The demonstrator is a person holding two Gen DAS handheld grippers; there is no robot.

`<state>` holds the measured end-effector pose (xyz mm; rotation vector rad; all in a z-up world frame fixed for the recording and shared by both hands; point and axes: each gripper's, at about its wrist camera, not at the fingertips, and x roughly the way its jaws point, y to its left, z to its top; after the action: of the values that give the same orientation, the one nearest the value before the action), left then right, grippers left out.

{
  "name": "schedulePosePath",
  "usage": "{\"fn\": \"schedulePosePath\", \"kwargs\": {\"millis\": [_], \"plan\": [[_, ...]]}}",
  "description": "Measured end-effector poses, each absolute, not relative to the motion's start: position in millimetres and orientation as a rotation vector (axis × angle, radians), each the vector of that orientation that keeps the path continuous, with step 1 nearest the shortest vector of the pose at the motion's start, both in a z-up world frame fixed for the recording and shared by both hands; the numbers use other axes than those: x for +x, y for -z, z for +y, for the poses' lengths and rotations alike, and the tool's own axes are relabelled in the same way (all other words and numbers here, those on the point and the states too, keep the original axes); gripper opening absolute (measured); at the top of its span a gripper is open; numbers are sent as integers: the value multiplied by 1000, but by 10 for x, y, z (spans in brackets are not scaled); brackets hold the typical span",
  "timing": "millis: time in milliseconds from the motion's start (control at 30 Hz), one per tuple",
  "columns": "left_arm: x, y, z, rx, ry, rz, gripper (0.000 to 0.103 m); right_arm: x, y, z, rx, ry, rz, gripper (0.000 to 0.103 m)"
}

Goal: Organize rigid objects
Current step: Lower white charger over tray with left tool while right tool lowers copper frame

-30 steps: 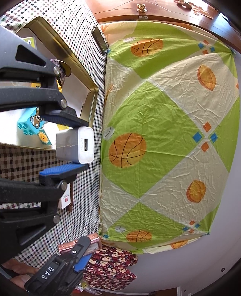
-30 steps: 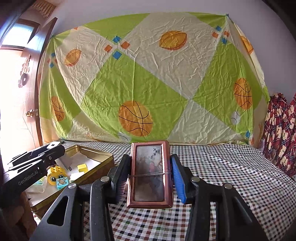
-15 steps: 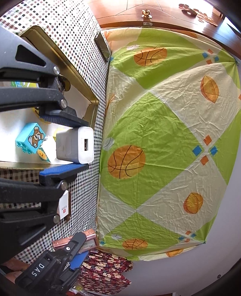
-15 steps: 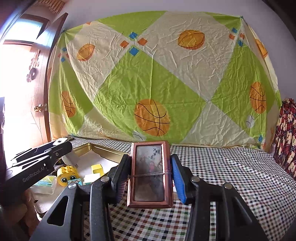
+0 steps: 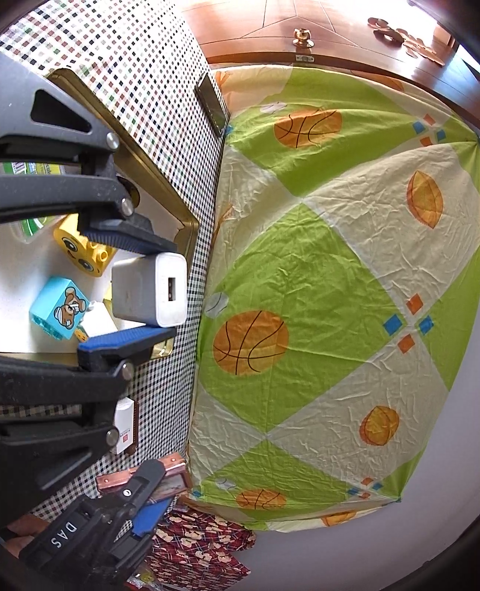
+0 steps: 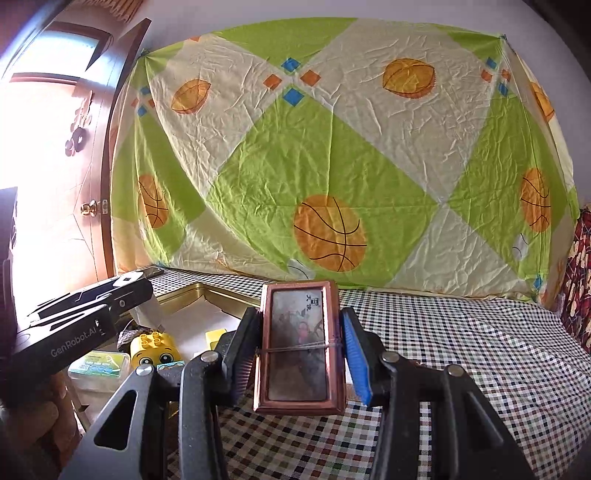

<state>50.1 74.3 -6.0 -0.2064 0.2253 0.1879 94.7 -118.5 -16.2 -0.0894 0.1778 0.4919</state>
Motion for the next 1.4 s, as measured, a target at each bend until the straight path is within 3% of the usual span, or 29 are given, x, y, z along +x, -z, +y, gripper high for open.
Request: {"fn": "schedulePosePath", "kwargs": {"millis": [1400], "plan": [[490,115,1274,-203,-281,306,37,902,222,-415,-167,-618,209,47]]}}
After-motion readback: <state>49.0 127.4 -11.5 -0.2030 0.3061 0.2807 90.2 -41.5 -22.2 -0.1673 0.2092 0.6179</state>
